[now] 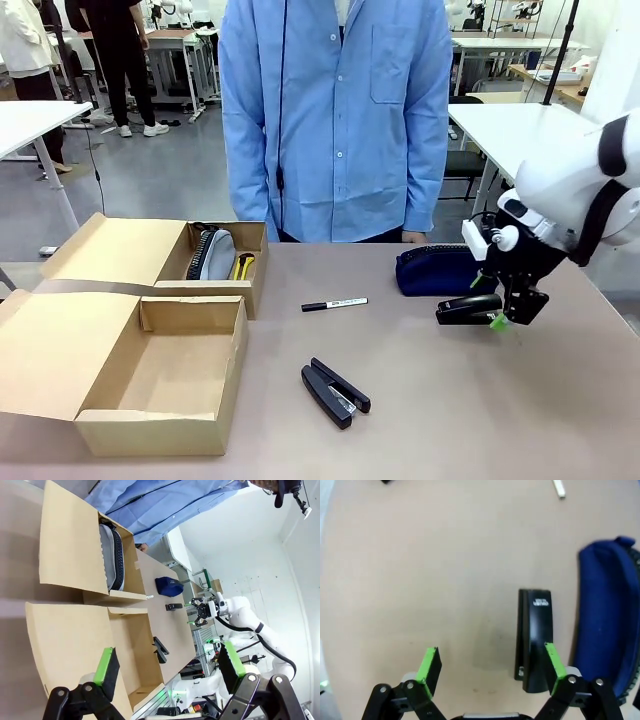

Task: Place items inside the box.
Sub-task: Pick up a Pencil pouch or Stapler and place it inside the Mailer Box closest to the robot.

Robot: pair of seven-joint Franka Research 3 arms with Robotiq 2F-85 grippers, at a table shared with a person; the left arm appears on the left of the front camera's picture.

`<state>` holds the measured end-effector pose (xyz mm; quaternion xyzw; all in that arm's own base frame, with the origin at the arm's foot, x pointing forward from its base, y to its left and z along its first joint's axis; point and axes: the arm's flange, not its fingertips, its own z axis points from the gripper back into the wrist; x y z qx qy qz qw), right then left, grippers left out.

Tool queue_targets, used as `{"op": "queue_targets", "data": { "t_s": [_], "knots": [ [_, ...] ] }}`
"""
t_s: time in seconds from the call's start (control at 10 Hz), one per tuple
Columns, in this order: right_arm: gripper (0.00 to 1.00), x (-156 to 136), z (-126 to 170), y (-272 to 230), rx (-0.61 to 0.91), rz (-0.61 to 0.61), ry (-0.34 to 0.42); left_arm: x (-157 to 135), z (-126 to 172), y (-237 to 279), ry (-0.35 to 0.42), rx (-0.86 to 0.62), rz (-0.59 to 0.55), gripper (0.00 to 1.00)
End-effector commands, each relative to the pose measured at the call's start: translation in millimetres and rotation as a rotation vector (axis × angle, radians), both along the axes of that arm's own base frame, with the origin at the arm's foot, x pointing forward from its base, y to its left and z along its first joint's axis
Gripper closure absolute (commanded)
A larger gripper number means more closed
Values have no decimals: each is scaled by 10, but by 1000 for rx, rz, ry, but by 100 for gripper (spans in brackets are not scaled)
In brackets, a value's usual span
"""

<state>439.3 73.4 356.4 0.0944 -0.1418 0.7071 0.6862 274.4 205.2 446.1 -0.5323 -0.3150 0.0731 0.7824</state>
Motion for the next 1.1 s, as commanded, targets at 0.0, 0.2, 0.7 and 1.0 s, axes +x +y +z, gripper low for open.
{"op": "queue_targets", "data": {
  "t_s": [0.0,0.2,0.7,1.0],
  "knots": [
    [0,145,-53,75,-103,-52,28,-8,7,-19,-35,-11,0,0],
    [0,284,-175,41,-100,-100,-30,-8,7,-19,-35,-11,0,0],
    [0,419,-394,-19,-74,-116,-38,-8,7,-19,-35,-11,0,0],
    [0,441,-474,-24,-65,-113,-34,-8,7,-19,-35,-11,0,0]
  ]
}}
